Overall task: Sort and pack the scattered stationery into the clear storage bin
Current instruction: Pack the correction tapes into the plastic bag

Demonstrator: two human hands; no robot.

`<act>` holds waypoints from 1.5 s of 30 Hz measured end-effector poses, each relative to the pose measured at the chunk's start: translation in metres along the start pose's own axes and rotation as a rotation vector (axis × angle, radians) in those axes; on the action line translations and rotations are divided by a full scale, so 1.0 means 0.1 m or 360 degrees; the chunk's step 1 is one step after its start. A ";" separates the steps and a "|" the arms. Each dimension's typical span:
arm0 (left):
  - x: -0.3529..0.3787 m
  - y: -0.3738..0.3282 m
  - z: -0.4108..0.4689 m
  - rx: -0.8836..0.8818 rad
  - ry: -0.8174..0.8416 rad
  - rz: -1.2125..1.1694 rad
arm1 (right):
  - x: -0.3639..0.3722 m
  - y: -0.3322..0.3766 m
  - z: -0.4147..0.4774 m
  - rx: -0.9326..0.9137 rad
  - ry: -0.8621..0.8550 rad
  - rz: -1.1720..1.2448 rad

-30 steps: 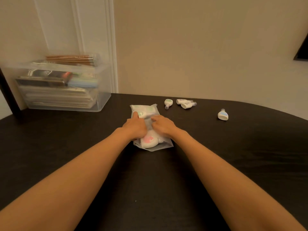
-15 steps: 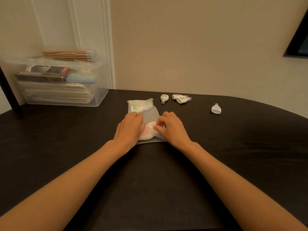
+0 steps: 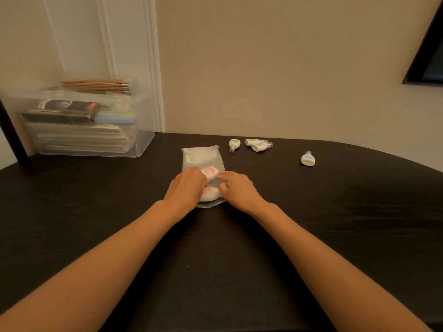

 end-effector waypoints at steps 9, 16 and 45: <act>-0.06 0.09 0.33 -0.0181 0.0383 0.0102 | 0.06 -0.07 0.26 -0.0093 -0.0020 -0.0024; 0.00 0.14 0.48 -0.0034 0.0501 0.0224 | 0.10 -0.10 0.51 -0.0014 0.0223 -0.0130; -0.08 -0.06 -0.10 0.0017 -0.0042 0.0006 | -0.06 -0.12 -0.21 -0.0338 -0.0399 -0.0107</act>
Point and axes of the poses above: each hand's wrist, its own z-axis towards the middle knuckle, its own x-axis out of the palm, y = z × x, the point moved 2 cm from there along z, towards the middle knuckle, and after that the axes turned 2 degrees about z, right-handed, at the moved point
